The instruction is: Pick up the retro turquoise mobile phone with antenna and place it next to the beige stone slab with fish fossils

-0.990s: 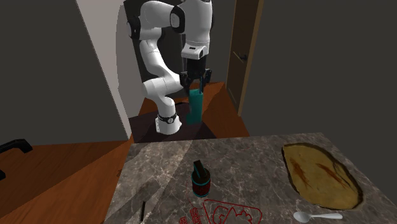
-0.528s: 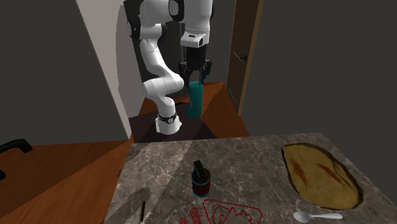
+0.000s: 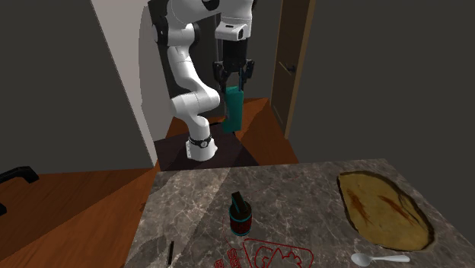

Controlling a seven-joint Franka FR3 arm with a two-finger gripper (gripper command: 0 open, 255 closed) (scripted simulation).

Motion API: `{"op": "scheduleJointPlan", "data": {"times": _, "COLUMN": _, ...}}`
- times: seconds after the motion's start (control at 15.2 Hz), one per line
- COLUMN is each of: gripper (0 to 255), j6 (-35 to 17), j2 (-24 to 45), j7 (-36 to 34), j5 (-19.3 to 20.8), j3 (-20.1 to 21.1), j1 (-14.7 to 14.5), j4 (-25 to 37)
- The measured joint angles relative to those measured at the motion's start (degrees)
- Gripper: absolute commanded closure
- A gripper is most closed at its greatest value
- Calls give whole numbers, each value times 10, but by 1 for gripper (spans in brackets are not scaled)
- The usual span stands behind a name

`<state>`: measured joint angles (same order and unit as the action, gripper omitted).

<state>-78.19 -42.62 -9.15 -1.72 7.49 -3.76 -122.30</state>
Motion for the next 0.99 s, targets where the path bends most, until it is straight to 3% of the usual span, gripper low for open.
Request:
{"op": "scheduleJointPlan", "data": {"times": 0.4, "gripper": 255, "j6": 31, "j2": 26, "j7": -4, "j5": 0, "j3": 3, "j1": 2, "j4": 56}}
{"op": "scheduleJointPlan", "data": {"times": 0.99, "gripper": 255, "j6": -65, "j2": 118, "j7": -86, "j5": -31, "j3": 82, "j1": -6, "j4": 54}}
